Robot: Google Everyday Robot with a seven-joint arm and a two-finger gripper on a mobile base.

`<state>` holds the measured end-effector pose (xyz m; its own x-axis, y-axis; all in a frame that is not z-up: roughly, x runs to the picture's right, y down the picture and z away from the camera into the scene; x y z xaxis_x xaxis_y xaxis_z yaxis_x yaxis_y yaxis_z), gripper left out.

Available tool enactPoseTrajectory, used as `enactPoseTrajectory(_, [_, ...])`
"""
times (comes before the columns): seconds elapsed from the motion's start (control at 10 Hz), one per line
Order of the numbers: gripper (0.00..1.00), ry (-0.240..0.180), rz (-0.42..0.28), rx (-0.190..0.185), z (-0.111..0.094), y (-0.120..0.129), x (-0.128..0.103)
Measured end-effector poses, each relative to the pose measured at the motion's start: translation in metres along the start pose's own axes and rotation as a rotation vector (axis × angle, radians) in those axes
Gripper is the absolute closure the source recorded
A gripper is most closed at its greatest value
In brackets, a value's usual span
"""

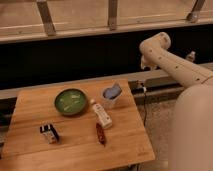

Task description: Knock the eraser over

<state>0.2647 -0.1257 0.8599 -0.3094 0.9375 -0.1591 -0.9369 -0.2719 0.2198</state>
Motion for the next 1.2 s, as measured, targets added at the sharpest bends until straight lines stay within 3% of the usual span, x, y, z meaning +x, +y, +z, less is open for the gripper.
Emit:
enactPoseTrajectory(0.3, [1.0, -0.008, -0.018, -0.004, -0.003, 0.003, 0.0])
enactPoseTrajectory(0.6, [1.0, -0.002, -0.122, -0.052, -0.016, 0.035, 0.011])
enactPoseTrajectory(0.9, [1.0, 0.034, -0.291, -0.134, -0.032, 0.112, 0.047])
enactPoseTrajectory(1.2, [1.0, 0.048, -0.314, -0.147, -0.034, 0.12, 0.054])
